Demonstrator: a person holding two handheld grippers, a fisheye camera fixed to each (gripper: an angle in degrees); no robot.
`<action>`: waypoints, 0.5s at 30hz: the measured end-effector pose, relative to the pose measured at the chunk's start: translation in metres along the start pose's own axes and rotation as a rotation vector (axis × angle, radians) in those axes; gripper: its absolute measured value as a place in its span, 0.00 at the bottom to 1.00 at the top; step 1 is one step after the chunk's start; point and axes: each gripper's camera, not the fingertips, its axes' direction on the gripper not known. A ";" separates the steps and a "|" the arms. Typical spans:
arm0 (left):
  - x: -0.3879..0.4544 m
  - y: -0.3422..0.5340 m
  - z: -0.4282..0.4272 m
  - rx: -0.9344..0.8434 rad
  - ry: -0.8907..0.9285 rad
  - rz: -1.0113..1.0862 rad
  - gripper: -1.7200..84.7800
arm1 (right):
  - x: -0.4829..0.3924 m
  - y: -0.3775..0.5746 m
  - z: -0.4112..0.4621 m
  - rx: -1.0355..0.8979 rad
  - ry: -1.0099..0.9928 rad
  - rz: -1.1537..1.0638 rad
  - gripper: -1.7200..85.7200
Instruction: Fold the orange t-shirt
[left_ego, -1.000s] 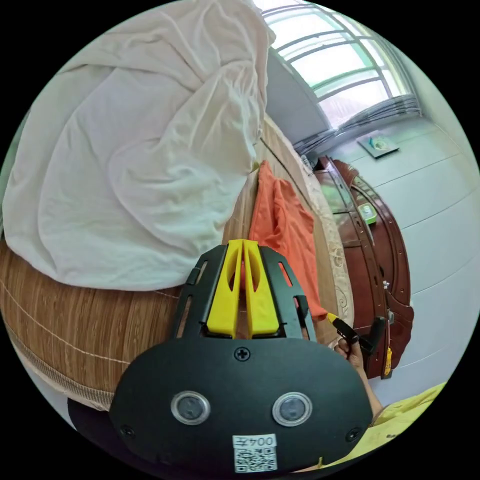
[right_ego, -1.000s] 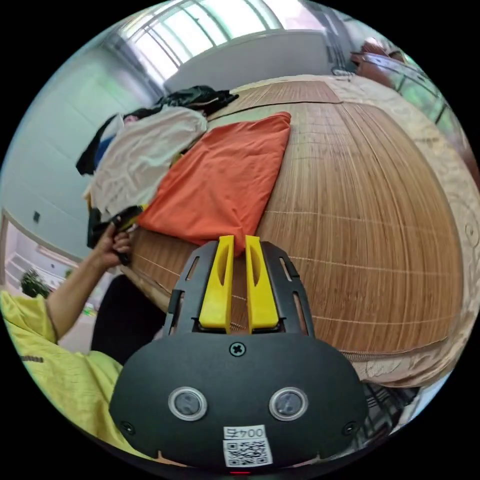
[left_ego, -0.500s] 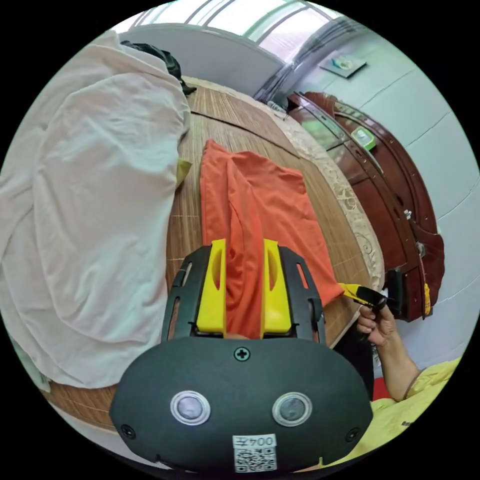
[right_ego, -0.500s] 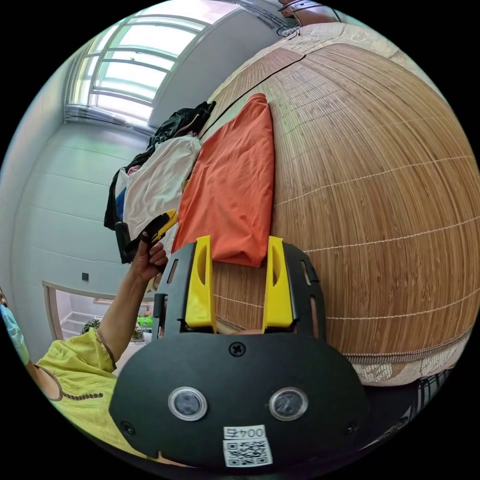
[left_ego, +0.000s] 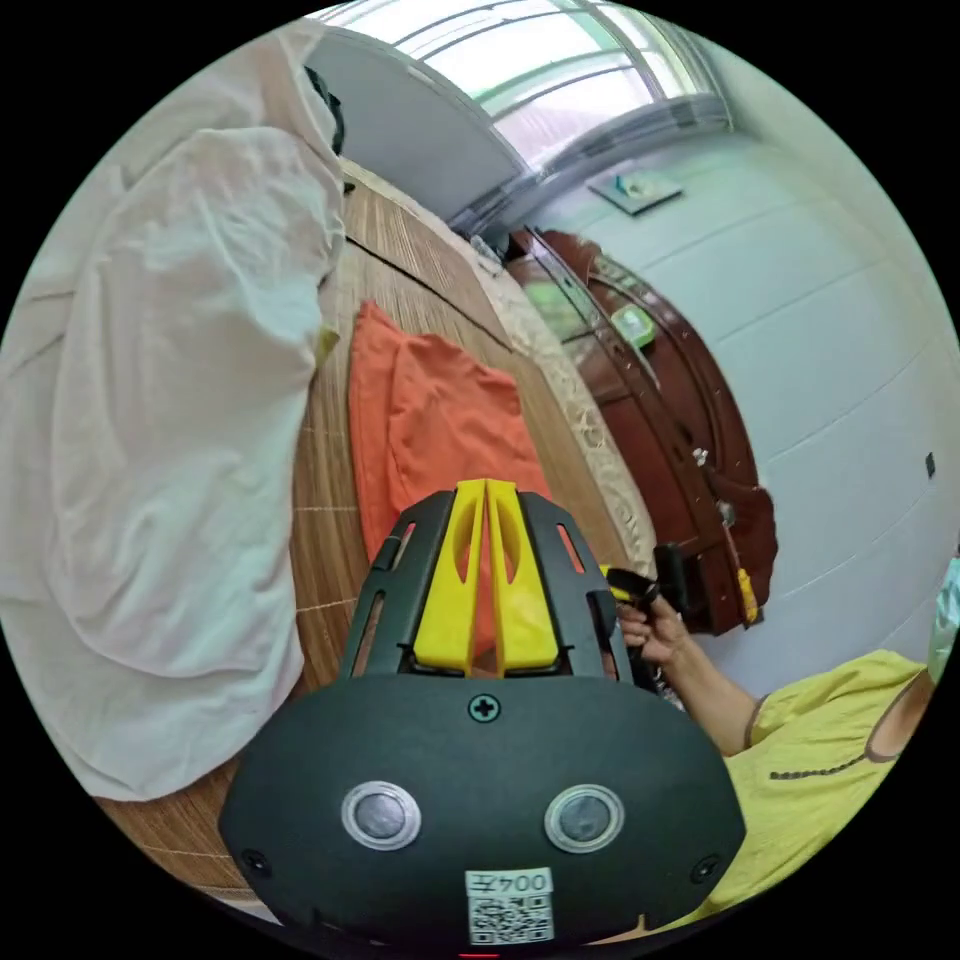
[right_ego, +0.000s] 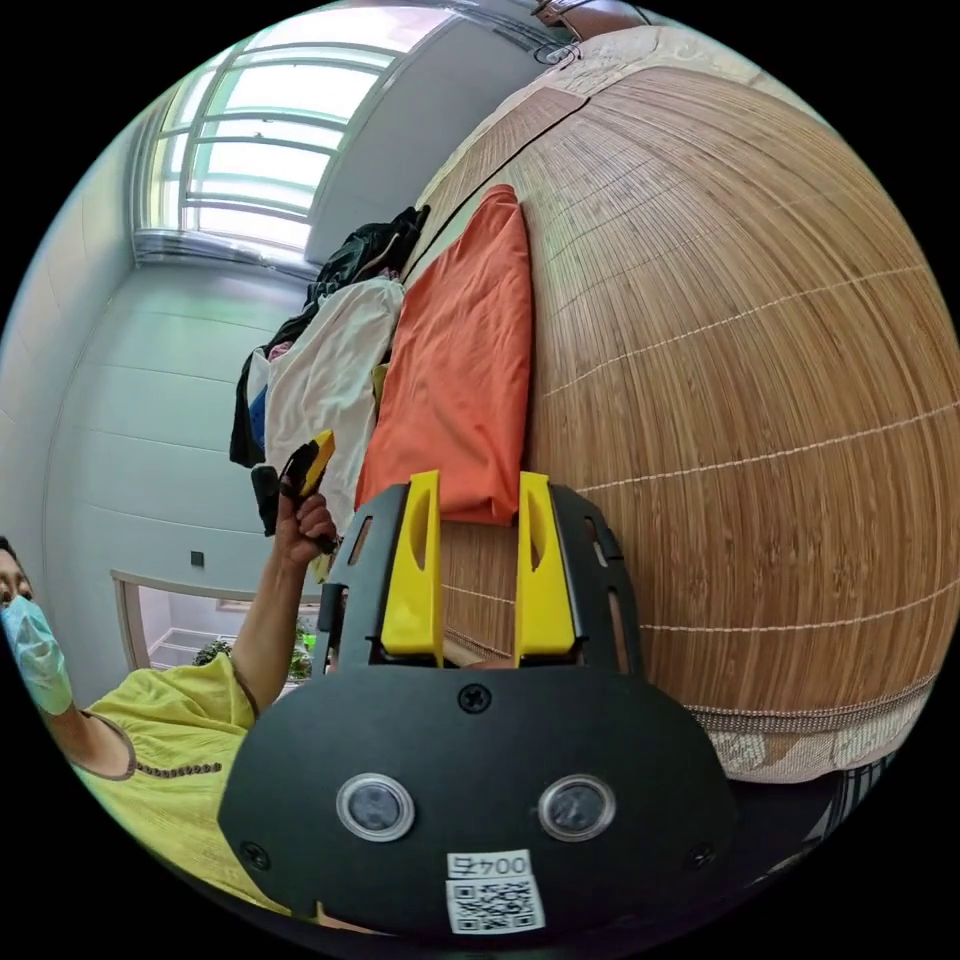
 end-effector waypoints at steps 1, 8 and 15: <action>-0.003 0.001 0.019 -0.066 -0.061 0.003 0.02 | -0.004 -0.001 0.004 -0.016 0.030 -0.006 0.12; -0.012 0.029 0.026 -0.207 -0.118 -0.090 0.03 | -0.033 0.020 0.005 -0.120 0.079 -0.077 0.07; 0.011 0.107 -0.022 -0.109 -0.084 -0.059 0.04 | -0.061 0.120 -0.018 -0.125 0.184 -0.179 0.08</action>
